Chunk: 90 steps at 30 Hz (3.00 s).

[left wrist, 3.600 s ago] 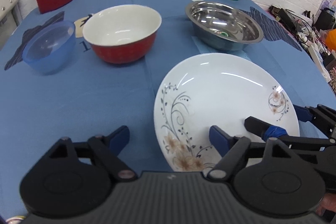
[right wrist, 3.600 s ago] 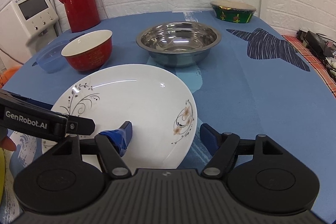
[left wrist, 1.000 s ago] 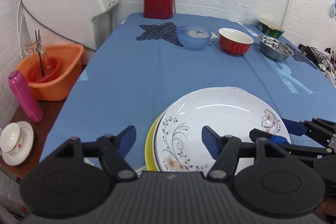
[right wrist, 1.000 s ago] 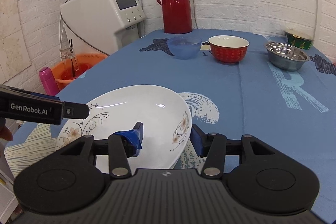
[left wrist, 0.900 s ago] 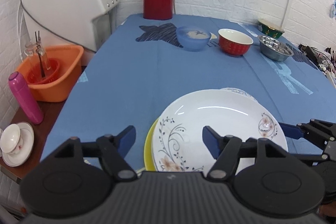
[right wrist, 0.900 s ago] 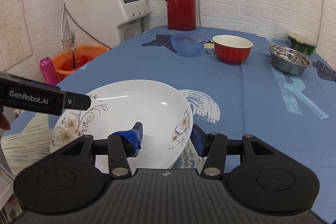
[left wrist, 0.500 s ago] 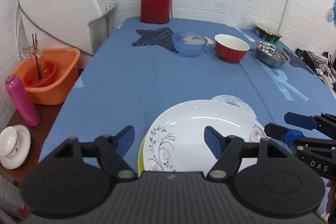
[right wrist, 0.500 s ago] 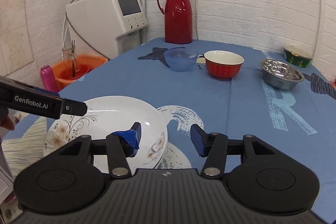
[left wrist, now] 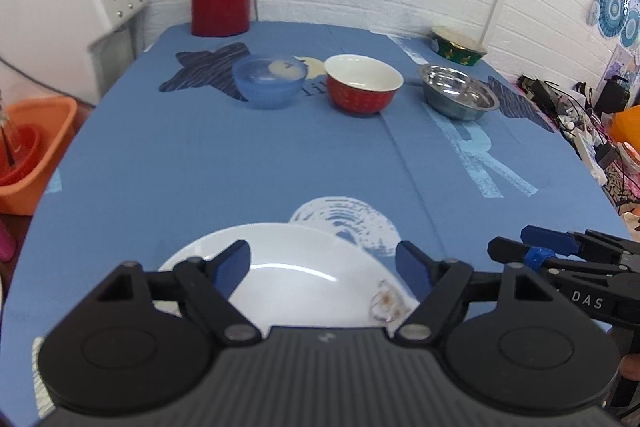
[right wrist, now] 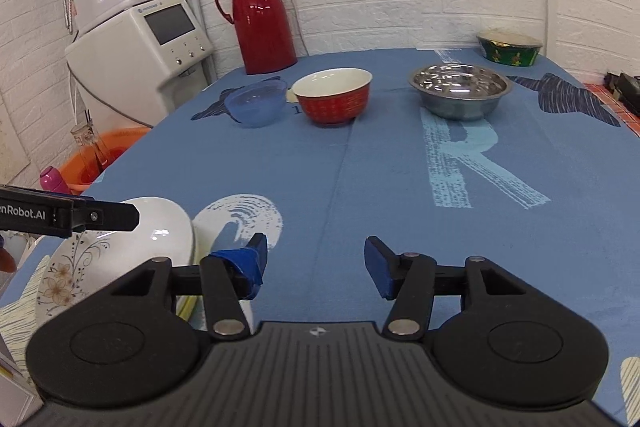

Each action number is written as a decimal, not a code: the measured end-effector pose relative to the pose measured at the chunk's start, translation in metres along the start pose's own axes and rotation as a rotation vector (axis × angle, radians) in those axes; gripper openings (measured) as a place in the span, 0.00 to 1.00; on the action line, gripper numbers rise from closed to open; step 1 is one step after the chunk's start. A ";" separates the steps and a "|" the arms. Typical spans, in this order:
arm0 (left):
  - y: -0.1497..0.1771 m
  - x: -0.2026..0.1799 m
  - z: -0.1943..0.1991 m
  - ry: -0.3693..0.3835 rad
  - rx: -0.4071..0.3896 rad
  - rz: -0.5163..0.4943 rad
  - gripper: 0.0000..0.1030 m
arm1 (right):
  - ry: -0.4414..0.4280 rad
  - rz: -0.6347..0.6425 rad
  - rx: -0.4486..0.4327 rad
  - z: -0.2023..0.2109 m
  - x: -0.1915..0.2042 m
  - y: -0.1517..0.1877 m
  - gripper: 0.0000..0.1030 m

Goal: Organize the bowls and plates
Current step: 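Reach both grippers to the steel bowl rim and close on it, then lift the steel bowl with both grippers and carry it toward the plate stack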

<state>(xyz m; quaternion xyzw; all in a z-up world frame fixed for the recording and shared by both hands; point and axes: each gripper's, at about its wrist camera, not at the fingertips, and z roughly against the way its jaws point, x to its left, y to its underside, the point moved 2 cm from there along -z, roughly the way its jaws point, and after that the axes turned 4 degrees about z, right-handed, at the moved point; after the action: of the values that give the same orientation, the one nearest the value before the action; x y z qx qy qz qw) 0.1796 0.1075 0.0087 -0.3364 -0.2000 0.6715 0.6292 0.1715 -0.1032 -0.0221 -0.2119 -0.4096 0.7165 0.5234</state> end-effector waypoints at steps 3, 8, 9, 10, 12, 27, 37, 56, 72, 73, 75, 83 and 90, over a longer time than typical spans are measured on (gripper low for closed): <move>-0.025 -0.026 -0.023 0.068 0.044 0.005 0.76 | 0.031 -0.024 0.048 -0.005 -0.029 -0.009 0.38; -0.088 -0.079 -0.087 0.170 0.103 0.075 0.77 | 0.054 0.018 0.019 -0.014 -0.088 -0.040 0.38; -0.100 -0.088 -0.104 0.181 0.125 0.108 0.77 | 0.084 0.004 0.004 -0.019 -0.106 -0.052 0.39; -0.110 -0.097 -0.122 0.179 0.139 0.144 0.77 | 0.116 -0.023 -0.005 -0.026 -0.123 -0.063 0.39; -0.128 -0.110 -0.157 0.175 0.151 0.204 0.77 | 0.154 -0.079 -0.019 -0.041 -0.157 -0.085 0.39; -0.161 -0.151 -0.261 0.010 0.119 0.313 0.77 | 0.222 0.025 0.201 -0.192 -0.229 -0.162 0.39; -0.158 -0.152 -0.272 -0.024 0.138 0.271 0.25 | 0.141 0.069 0.209 -0.208 -0.219 -0.164 0.27; -0.101 -0.149 -0.186 0.064 0.200 0.062 0.12 | 0.012 0.014 0.199 -0.143 -0.189 -0.102 0.20; 0.046 -0.110 -0.057 0.207 0.259 0.045 0.11 | -0.058 0.072 0.124 0.009 -0.081 0.013 0.25; 0.048 -0.111 -0.056 0.208 0.254 0.036 0.11 | -0.048 0.069 0.124 0.011 -0.081 0.016 0.25; 0.049 -0.115 -0.058 0.206 0.246 0.016 0.11 | -0.041 0.062 0.132 0.014 -0.081 0.022 0.25; 0.046 -0.115 -0.069 0.203 0.258 0.014 0.11 | -0.042 0.033 0.145 0.008 -0.088 0.026 0.27; 0.047 -0.123 -0.066 0.185 0.249 -0.027 0.47 | -0.054 0.055 0.158 0.003 -0.085 0.027 0.28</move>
<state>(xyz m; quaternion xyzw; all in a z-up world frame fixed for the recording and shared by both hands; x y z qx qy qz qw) 0.1902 -0.0289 -0.0452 -0.3136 -0.0610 0.6488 0.6906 0.1850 -0.1860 -0.0529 -0.1618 -0.3598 0.7662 0.5073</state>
